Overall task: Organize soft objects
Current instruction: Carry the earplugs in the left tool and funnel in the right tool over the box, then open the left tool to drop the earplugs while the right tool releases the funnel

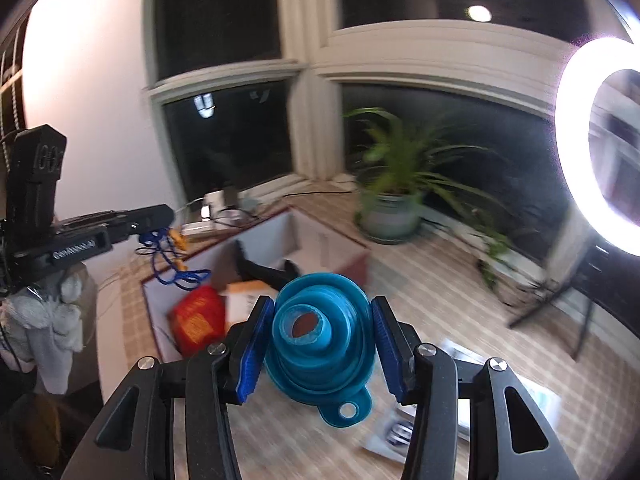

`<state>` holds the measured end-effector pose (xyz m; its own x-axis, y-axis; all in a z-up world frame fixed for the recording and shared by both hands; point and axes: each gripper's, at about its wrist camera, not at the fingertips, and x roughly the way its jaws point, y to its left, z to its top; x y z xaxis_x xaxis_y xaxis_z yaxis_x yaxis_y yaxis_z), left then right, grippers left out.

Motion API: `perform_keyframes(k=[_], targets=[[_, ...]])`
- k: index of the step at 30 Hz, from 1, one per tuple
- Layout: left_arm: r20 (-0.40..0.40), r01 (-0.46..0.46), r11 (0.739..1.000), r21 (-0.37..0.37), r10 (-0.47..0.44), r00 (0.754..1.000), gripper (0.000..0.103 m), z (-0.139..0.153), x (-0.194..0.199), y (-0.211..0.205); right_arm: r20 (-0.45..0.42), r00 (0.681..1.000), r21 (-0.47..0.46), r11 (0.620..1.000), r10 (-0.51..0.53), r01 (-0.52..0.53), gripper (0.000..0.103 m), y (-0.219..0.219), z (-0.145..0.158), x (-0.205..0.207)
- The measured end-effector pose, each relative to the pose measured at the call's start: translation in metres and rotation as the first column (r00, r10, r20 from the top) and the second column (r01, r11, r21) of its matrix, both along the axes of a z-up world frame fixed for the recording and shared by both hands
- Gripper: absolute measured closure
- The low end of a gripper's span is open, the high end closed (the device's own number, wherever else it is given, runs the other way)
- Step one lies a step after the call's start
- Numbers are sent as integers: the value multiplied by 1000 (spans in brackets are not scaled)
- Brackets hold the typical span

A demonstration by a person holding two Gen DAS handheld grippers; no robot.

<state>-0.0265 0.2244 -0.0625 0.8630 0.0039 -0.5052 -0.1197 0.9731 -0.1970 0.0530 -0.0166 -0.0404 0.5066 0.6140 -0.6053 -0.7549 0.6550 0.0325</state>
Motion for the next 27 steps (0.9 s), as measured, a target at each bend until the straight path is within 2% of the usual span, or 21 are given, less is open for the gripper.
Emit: perform_keyframes(k=[3, 10, 14, 21, 22, 24, 27], targets=[[-22, -24, 1000, -1, 24, 999, 99, -8, -1, 17, -35, 998, -8, 998, 58, -59, 57, 38, -4, 4], [-90, -75, 995, -58, 70, 994, 99, -35, 0, 50, -161, 978, -44, 989, 131, -139, 57, 108, -28, 21], [-116, -96, 991, -91, 85, 990, 99, -47, 6, 60, -229, 962, -68, 984, 145, -164, 56, 137, -45, 31], [-153, -92, 990, -104, 76, 985, 98, -59, 14, 65, -337, 932, -103, 979, 133, -177, 55, 170, -74, 47], [-155, -89, 990, -107, 72, 985, 97, -60, 15, 65, -347, 929, -112, 977, 131, -179, 53, 174, -78, 49], [-157, -89, 990, -108, 71, 985, 81, -61, 15, 66, -353, 927, -131, 975, 123, -180, 49, 179, -83, 51], [-155, -97, 989, -107, 80, 985, 71, -59, 13, 66, -372, 922, -153, 973, 106, -174, 46, 186, -88, 56]])
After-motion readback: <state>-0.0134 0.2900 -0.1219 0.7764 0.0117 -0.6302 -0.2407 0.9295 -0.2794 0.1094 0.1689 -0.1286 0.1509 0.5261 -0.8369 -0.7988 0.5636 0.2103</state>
